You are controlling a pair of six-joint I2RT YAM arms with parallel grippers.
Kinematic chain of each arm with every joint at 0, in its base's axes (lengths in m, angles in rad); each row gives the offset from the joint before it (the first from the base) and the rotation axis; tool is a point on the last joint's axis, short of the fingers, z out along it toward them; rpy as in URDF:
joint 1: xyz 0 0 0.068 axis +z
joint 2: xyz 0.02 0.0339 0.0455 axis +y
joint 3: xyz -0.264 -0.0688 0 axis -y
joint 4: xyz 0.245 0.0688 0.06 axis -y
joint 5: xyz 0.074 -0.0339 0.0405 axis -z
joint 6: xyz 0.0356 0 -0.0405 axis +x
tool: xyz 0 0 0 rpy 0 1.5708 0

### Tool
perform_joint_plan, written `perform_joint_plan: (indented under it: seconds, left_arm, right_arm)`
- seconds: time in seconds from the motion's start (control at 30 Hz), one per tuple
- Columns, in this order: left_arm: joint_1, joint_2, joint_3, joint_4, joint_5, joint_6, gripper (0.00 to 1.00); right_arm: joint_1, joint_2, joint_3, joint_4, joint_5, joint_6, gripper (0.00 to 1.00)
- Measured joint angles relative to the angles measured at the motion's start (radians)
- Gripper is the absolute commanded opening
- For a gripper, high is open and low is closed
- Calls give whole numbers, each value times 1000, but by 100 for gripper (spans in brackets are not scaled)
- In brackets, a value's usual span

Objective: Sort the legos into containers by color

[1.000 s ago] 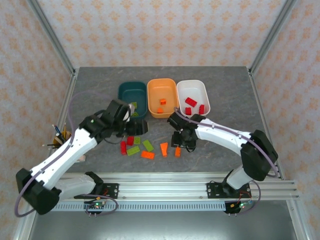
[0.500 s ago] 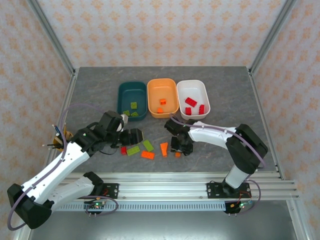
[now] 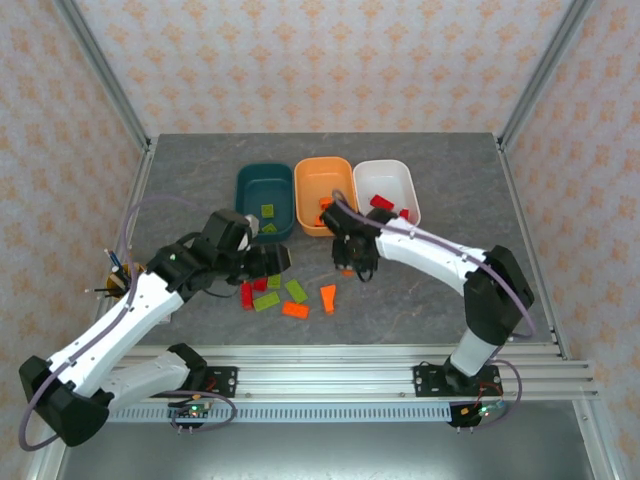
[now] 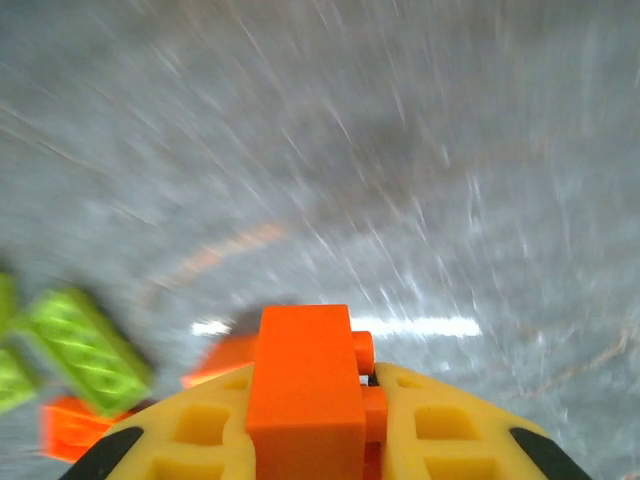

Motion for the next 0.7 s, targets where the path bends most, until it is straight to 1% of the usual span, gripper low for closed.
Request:
perform_joint_plan:
  seconds: [0.07, 0.17, 0.27, 0.4, 0.53, 0.63, 0.7]
  left_arm:
    - [23, 53, 60, 12, 0, -1, 81]
    - [79, 117, 113, 44, 7, -3, 81]
    - [142, 174, 140, 74, 24, -4, 81]
    - [196, 255, 179, 103, 42, -3, 81]
    - [215, 314, 216, 118, 44, -3, 81]
    - [215, 332, 230, 127, 45, -3, 81]
    - [215, 333, 231, 128, 45, -3, 81]
  right_arm:
    - [-39, 35, 120, -16, 14, -44, 19]
    - [-97, 135, 283, -31, 29, -103, 19]
    - [-144, 275, 428, -49, 31, -155, 19]
    - [-172, 476, 603, -83, 28, -203, 19]
    - [-178, 623, 717, -121, 21, -230, 19]
    - [-181, 690, 770, -149, 8, -239, 20]
    - [-181, 721, 799, -165, 1, -240, 24]
